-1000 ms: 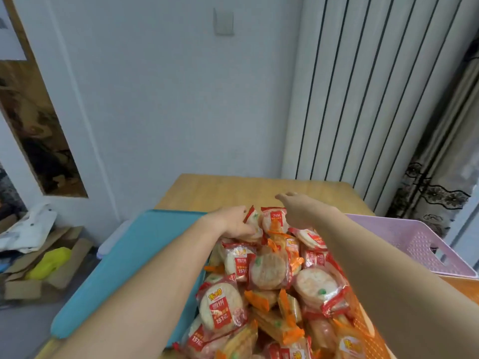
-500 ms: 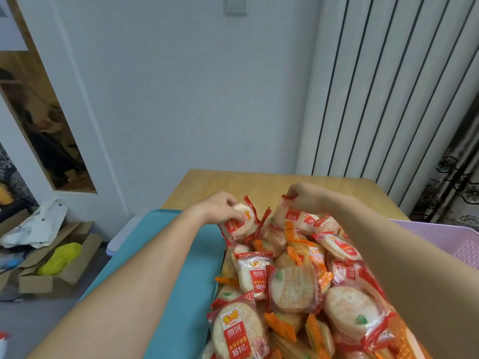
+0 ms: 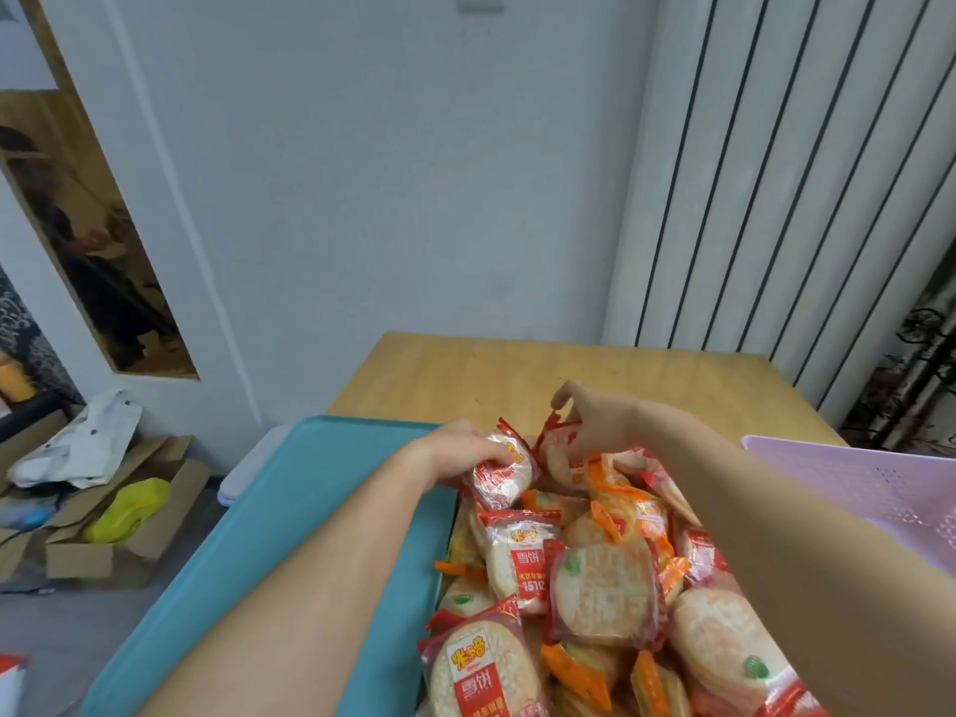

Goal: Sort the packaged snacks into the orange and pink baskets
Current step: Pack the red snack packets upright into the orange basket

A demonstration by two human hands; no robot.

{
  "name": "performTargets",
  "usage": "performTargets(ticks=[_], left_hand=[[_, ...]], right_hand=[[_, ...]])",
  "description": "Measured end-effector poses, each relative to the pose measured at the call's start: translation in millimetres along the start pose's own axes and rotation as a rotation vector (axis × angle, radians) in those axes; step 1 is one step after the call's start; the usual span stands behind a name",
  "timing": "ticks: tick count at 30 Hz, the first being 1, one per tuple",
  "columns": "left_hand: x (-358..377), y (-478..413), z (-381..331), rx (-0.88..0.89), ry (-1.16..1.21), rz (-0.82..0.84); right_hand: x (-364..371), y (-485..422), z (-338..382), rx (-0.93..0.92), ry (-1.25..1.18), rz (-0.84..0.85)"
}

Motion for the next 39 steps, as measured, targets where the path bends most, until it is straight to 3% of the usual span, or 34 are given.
performTargets(ticks=[6, 12, 17, 24, 27, 33, 39], left_hand=[[0.8, -2.2, 7.7, -0.008, 0.137, -0.043], [10.8, -4.2, 1.2, -0.052, 0.14, -0.057], [15.5, -22.0, -3.2, 0.048, -0.179, -0.191], [20.3, -34.7, -19.6, 0.01, -0.381, -0.108], [18.0, -34.4, -25.2, 0.086, -0.414, -0.126], [9.2, 3.9, -51.4, 0.406, -0.116, -0.35], [65.8, 65.6, -80.6, 0.459, 0.269, -0.276]], right_hand=[[-9.8, 10.2, -18.2, 0.098, -0.141, -0.22], [0.0, 6.9, -25.4, 0.245, -0.283, -0.263], [4.6, -2.1, -19.8, 0.26, -0.4, -0.335], [6.7, -20.9, -11.9, 0.265, -0.44, -0.282], [5.4, -18.8, -8.4, 0.259, -0.42, -0.308], [-20.5, 20.7, -13.4, 0.226, -0.58, -0.441], [-43.2, 129.0, -44.1, 0.222, -0.744, -0.581]])
Point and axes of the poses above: each hand's wrist, its own y-axis away from the middle knuckle, its own x-axis out of the palm, z = x × y, the point moved 1 cm from there along -y, towards the middle knuckle, and after that the axes turned 14 degrees about y, right-handed, at the moved point
